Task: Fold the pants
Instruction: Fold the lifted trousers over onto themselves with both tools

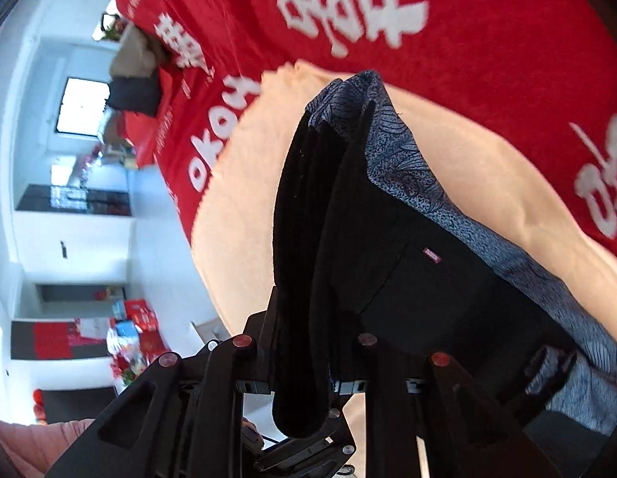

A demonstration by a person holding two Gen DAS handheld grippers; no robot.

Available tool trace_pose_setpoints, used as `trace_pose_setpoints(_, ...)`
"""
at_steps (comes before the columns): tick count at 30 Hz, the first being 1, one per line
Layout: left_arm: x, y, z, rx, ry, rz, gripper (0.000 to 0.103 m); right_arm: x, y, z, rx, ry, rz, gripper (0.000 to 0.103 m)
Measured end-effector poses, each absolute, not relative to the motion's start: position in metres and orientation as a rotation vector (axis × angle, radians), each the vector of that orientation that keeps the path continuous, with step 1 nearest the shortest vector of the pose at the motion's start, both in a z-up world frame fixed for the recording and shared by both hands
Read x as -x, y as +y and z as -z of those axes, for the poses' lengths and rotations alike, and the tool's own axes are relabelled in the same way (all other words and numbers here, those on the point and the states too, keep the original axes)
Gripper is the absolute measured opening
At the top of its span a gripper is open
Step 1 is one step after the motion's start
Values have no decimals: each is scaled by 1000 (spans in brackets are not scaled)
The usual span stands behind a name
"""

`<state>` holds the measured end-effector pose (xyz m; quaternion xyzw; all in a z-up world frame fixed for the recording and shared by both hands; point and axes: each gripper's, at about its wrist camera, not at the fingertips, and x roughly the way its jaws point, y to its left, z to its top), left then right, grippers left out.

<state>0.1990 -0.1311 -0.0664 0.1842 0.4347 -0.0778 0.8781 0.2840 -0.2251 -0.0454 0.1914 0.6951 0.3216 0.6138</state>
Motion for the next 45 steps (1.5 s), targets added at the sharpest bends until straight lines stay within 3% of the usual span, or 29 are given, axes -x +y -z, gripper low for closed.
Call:
trace_pose_setpoints(6,-182,-194,29,-359,868,301,35,-247,-320,7,-563,1456,-674,21)
trace_pose_setpoints(12,-158,-284,25,-399,875,471,35,-192,-434,-1,-692,1357,-531,20)
trace_pose_setpoints(18,-126,-368,54,-469,901,595,35,-137,-529,32,-843,1319,-393,22)
trace_pose_setpoints(25,-104,-425,123,-626,994,609,37,-93,-577,111,-958,1369,-277,22)
trace_pose_setpoints(30,-94,-427,136,-703,988,604,48,-72,-590,139,-1056,1359,-265,23)
trace_pose_setpoints(33,-94,-412,130,-678,1028,615,76,-68,-594,139,-1042,1362,-256,23)
trace_pose_setpoints(40,-105,-366,94,-599,1033,586,77,-78,-592,117,-978,1360,-307,27)
trace_pose_setpoints(41,-111,-359,89,-576,1023,567,77,-82,-593,116,-978,1362,-311,30)
trace_pose_setpoints(43,-124,-348,85,-550,1006,534,77,-94,-599,117,-1007,1352,-316,50)
trace_pose_setpoints(45,-136,-338,80,-507,997,497,77,-101,-606,124,-1063,1348,-321,51)
